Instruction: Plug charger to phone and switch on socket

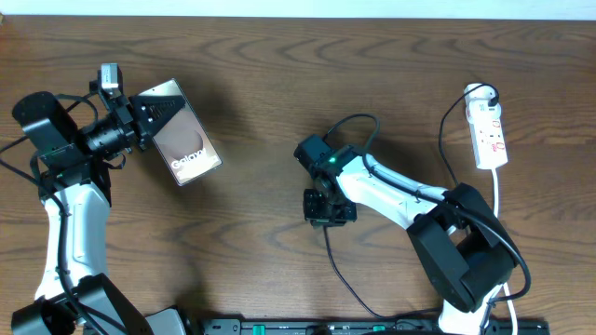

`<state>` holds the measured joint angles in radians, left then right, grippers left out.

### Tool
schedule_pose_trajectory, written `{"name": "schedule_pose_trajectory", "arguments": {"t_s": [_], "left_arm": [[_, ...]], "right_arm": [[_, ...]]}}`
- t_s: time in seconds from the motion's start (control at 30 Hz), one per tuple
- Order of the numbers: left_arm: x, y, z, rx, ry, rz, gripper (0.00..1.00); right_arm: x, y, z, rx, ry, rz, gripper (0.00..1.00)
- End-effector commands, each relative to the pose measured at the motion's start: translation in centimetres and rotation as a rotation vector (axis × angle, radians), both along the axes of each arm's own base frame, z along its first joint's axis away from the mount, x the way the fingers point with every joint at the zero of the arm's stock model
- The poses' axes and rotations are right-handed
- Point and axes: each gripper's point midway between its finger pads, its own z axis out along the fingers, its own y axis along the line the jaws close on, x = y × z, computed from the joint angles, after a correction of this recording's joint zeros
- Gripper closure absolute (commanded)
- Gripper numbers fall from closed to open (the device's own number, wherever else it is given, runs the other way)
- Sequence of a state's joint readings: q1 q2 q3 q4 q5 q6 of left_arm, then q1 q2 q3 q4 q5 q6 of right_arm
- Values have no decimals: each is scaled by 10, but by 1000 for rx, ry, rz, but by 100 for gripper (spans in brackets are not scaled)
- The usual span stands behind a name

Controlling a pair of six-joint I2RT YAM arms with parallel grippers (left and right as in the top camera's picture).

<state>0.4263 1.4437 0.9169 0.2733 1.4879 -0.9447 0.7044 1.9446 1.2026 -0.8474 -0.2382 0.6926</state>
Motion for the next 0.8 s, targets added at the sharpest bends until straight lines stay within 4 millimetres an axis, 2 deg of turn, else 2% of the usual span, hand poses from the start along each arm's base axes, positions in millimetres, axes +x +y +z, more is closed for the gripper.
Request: {"name": "schedule_pose_trajectory", "arguments": {"t_s": [0.0,0.17,0.27,0.43,0.67,0.77], "left_arm": [[-6,-2,9,6,-38,-29,93],[-6,-2,9,6,-38,-30,93],[-6,-2,9,6,-38,-30,93],[-6,-2,10,6,-38,-31,92],[-7,-3,10,5,-43,-40,93],[-8,-3,10,4,-44,-44,93]], "right_arm": [[-15,-11,-27,-58,71,10,92],[-17,-11,-27,-57,80,9,99],[-19,-10,-26,-52,90,10,99],[-24,6,-19,54,128,61,99],[-23,71,28,478,120,335,99],[-22,100,58,703,75,470,99]]}}
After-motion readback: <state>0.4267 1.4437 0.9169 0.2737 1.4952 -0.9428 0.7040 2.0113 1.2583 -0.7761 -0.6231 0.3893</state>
